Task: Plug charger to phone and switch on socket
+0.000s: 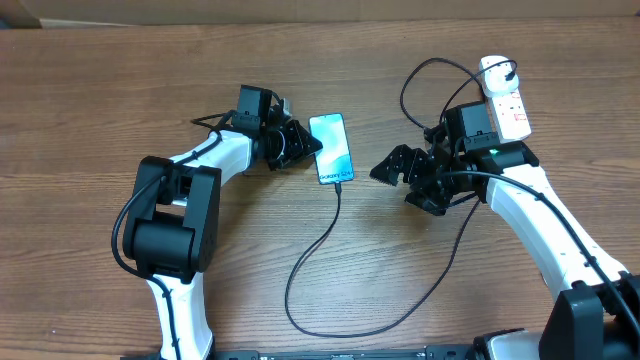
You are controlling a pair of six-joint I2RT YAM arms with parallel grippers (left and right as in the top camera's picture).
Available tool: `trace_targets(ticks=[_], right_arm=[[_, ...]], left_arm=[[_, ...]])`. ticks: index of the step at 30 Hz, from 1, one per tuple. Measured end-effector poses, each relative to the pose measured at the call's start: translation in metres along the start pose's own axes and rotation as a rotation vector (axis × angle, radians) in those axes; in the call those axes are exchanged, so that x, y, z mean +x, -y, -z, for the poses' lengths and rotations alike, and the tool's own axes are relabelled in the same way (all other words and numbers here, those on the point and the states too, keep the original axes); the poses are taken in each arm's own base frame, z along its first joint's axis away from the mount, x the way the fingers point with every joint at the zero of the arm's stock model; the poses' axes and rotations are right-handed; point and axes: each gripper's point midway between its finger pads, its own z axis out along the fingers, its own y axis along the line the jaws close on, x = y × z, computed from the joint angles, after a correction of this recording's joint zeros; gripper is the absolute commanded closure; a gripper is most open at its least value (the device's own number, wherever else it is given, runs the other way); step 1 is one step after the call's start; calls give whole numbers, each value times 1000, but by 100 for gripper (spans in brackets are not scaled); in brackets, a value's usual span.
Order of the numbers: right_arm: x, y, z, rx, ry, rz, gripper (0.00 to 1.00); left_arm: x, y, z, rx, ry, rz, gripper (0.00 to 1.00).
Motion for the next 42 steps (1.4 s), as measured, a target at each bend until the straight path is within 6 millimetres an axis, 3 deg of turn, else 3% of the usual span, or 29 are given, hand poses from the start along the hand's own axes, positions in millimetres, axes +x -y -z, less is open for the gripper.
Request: trace_targets(ticks=[6,11,15,17,20,22,25,28,36,42], right_arm=[[1,2,0,9,-4,-5,8],[8,10,2,47,-26,-22,5],[8,10,16,99,-7,-9,0],[4,1,32,108,27,23,0],[-2,-13,57,123,85,58,0],[-6,-21,74,137,130,79,0],[-12,-27,93,164,183,98,0],[-11,-26,103,197,197,98,0],[-1,-1,133,347,262,3,0],[-1,19,194,400,507,-108,0]], left_arm=[[3,-5,4,-22,-18,4,76],[3,-14,28,-83,-13,34,78],[-13,-7,84,-142,92,4,75],[-20,7,128,-167,182,-34,66],[-22,28,199,-198,329,-85,43],[-14,40,242,-220,423,-111,0],[1,53,290,-244,530,-133,0],[20,56,321,-273,588,-145,0],[86,54,362,-333,605,-174,0],[131,60,390,-312,674,-205,1]])
